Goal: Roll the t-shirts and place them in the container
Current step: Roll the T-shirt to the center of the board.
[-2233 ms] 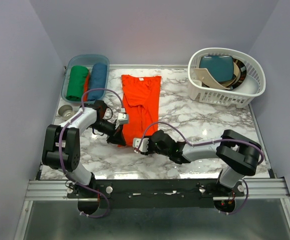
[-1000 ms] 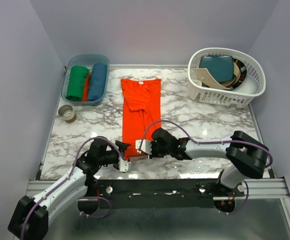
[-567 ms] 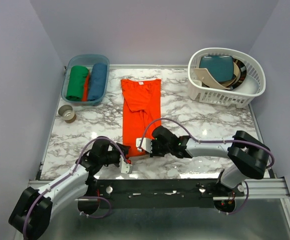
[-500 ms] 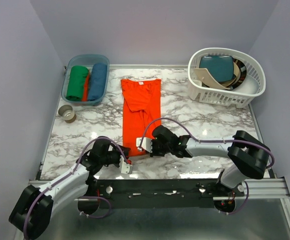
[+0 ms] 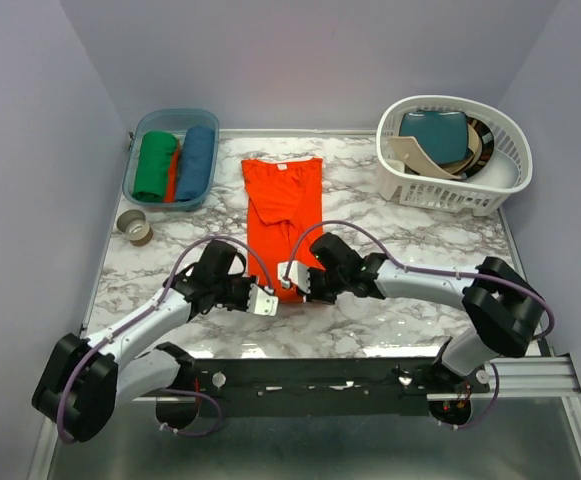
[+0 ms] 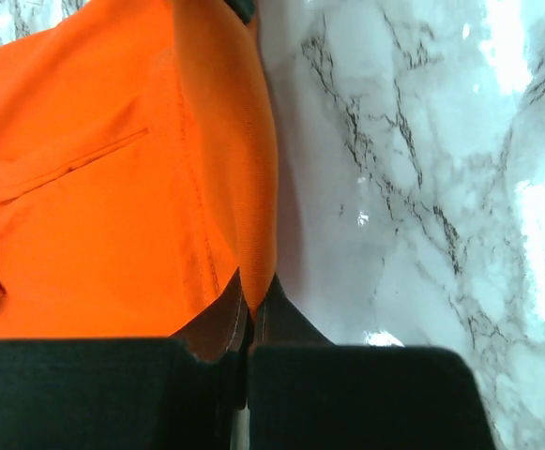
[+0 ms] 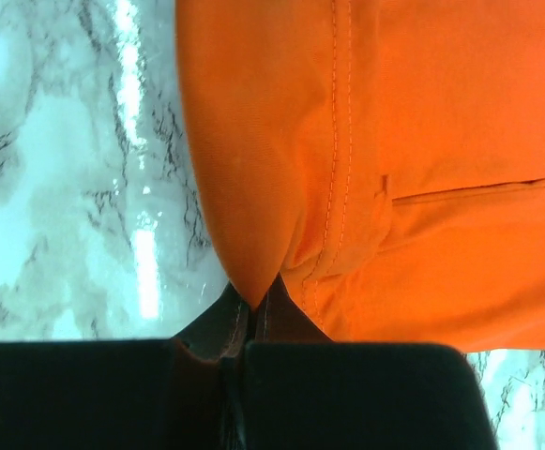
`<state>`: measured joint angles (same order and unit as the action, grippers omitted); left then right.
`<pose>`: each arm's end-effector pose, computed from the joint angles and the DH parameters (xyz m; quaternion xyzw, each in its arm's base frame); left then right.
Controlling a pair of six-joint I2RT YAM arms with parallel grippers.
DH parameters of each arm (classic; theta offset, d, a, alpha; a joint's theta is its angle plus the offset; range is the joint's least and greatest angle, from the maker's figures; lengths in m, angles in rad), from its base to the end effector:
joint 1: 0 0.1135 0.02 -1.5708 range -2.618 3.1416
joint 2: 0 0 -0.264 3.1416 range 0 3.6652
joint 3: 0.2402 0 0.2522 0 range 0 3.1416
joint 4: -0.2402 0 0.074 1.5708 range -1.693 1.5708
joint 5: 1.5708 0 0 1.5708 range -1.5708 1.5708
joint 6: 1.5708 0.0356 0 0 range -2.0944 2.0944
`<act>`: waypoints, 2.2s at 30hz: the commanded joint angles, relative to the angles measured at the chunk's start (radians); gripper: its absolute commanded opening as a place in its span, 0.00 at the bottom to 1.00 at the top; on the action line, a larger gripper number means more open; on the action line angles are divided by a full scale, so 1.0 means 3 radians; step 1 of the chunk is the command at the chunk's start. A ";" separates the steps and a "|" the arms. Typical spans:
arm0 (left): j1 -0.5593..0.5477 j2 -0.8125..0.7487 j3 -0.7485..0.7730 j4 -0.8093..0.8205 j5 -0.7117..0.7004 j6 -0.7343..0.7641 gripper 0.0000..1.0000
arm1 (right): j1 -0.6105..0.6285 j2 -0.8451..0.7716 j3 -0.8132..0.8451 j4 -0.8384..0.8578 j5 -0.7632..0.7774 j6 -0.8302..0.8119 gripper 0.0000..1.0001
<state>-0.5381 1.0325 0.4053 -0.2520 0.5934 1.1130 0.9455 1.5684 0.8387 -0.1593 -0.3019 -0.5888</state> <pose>0.1480 -0.1115 0.1653 0.7284 0.5373 -0.1719 0.3888 0.1729 0.2575 0.1751 -0.6829 0.6359 0.1981 0.3001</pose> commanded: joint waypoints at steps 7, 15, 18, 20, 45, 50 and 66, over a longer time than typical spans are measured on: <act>0.0188 0.0668 0.1144 -0.2207 0.0860 -0.0049 0.00 | -0.0482 -0.0069 0.0420 -0.1554 -0.1125 -0.0824 0.01; 0.0310 0.1231 0.1486 -0.2702 0.1023 0.0145 0.00 | -0.0595 0.0426 0.0865 -0.2347 -0.1667 -0.1094 0.01; 0.0453 0.1696 0.1772 -0.3192 0.1049 0.0544 0.00 | -0.0631 0.0611 0.1064 -0.2725 -0.1750 -0.1406 0.01; 0.0612 0.1983 0.1956 -0.3337 0.1085 0.0672 0.00 | -0.0697 0.0795 0.1207 -0.2924 -0.1765 -0.1575 0.01; 0.0945 0.3047 0.2504 -0.3246 0.0850 0.0417 0.00 | -0.1014 0.2462 0.3048 -0.4429 -0.1566 -0.2220 0.01; 0.1021 0.3017 0.2438 -0.3011 0.0850 0.0141 0.05 | -0.1019 0.2712 0.3309 -0.4556 -0.1540 -0.2088 0.02; 0.1313 0.1029 0.1616 -0.2220 0.0451 -0.0201 0.57 | -0.0994 0.3178 0.3810 -0.4552 -0.1336 -0.1494 0.05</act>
<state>-0.1108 1.6093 0.9916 -1.0248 0.7879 1.0698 0.6403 2.4237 1.9198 -1.3914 -0.8158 -1.1133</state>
